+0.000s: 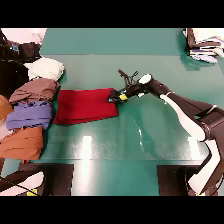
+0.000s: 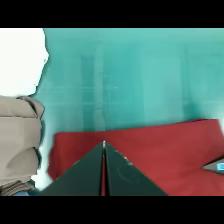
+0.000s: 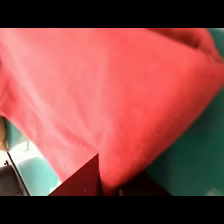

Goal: Fold the shirts.

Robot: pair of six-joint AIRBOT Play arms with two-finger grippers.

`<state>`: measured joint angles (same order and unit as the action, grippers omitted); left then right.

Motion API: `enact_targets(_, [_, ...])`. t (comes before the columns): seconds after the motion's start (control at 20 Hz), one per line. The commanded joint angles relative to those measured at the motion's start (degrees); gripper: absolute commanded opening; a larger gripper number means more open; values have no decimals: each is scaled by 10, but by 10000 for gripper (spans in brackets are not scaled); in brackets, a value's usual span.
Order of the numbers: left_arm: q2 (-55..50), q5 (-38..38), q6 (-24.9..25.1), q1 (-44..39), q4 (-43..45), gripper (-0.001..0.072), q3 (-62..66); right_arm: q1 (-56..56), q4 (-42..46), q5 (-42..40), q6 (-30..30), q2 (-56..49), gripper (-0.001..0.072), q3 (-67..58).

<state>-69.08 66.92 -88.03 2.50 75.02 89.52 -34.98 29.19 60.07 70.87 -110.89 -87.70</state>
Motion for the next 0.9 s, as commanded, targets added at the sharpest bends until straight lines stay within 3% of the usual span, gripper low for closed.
enact_targets(0.0, [1, 1, 0, -2, -10, 24, 1, -6, -5, 1, -11, -6, 13, -45])
enact_targets(0.35, [1, -8, 0, -106, -4, 24, 1, 150, 149, -80, 54, 191, 13, 101])
enact_targets(0.6, [1, -12, 0, -151, -4, 24, 1, 406, 207, -87, 68, 360, 13, 240])
enact_targets(0.85, [1, -19, -7, -160, -7, 25, 1, 687, 212, -113, 70, 482, 13, 356])
